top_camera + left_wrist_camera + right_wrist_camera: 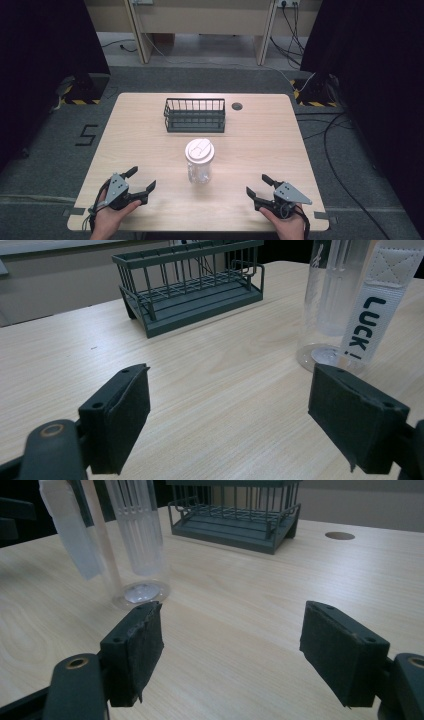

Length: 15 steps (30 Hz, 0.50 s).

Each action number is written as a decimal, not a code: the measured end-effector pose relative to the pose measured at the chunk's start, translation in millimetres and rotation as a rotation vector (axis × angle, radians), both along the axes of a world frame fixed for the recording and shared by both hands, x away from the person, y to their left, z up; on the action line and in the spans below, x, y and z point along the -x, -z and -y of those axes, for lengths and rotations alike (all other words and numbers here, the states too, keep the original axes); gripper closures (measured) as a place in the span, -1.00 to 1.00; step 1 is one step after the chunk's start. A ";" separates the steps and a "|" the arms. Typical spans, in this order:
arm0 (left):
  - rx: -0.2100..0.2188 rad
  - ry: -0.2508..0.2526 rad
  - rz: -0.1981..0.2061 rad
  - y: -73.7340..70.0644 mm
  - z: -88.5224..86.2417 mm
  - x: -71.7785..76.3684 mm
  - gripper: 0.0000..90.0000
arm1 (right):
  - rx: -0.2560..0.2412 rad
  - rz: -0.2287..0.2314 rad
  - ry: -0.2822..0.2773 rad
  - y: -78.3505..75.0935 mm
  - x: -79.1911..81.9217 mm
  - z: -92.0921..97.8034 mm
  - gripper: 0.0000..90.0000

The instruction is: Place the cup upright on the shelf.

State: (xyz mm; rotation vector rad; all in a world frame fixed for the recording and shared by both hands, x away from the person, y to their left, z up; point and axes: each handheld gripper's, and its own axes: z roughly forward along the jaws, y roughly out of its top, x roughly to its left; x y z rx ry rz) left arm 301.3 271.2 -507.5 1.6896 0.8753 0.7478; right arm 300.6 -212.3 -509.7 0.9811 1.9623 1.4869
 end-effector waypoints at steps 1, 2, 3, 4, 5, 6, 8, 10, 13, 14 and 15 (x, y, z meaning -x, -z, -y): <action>0.000 0.000 0.000 0.0 0.2 0.1 -0.64 | -0.004 -0.001 -0.005 -0.6 -0.1 -1.5 -0.43; -0.001 0.000 0.001 0.0 0.2 0.1 -0.64 | -0.006 -0.001 -0.010 -1.4 -0.1 -3.1 -0.44; -0.001 0.000 0.001 0.1 0.4 0.3 -0.64 | -0.003 0.002 -0.014 -2.1 -0.4 -4.3 -0.44; -0.002 0.001 0.001 0.1 0.4 0.3 -0.64 | -0.005 0.004 -0.016 -2.9 -0.5 -5.6 -0.44; -0.002 0.000 0.001 0.1 0.4 0.3 -0.64 | -0.009 0.002 -0.021 -3.8 -0.7 -7.1 -0.44; -0.002 0.000 0.001 0.1 0.4 0.3 -0.64 | -0.009 0.002 -0.021 -3.8 -0.7 -7.1 -0.44; -0.003 0.001 0.000 0.4 1.1 0.1 -0.64 | -0.012 0.006 -0.039 -7.1 -2.9 -13.6 -0.44; -0.006 0.001 0.001 0.3 1.4 0.3 -0.64 | -0.011 0.010 -0.058 -9.6 -5.4 -19.7 -0.44; -0.012 -0.001 0.001 0.1 1.2 0.5 -0.64 | -0.004 0.014 -0.074 -11.2 -8.1 -24.7 -0.44; -0.008 -0.003 -0.002 0.3 1.4 0.5 -0.64 | -0.001 0.014 -0.085 -12.0 -10.4 -28.8 -0.45; -0.008 -0.003 -0.002 0.3 1.4 0.5 -0.63 | -0.001 0.014 -0.085 -12.0 -10.4 -28.8 -0.45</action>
